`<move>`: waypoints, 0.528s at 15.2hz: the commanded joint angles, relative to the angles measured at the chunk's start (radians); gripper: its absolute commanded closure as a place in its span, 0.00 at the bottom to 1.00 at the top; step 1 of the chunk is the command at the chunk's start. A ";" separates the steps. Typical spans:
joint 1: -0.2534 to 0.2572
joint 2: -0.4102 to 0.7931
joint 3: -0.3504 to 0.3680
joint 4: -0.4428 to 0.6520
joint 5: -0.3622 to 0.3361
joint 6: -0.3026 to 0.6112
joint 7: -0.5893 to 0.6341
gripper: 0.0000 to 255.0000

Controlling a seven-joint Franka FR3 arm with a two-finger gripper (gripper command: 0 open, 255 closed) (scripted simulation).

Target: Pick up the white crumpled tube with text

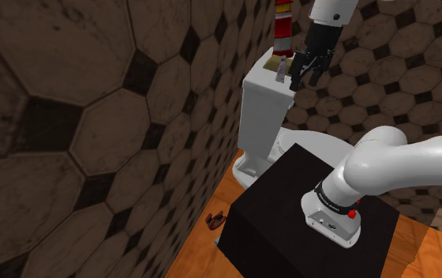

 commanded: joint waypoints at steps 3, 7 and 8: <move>-0.023 0.023 -0.006 -0.024 -0.017 0.078 0.011 0.00; -0.069 0.081 -0.020 -0.060 -0.050 0.235 0.036 0.00; -0.080 0.097 -0.024 -0.067 -0.058 0.273 0.043 0.00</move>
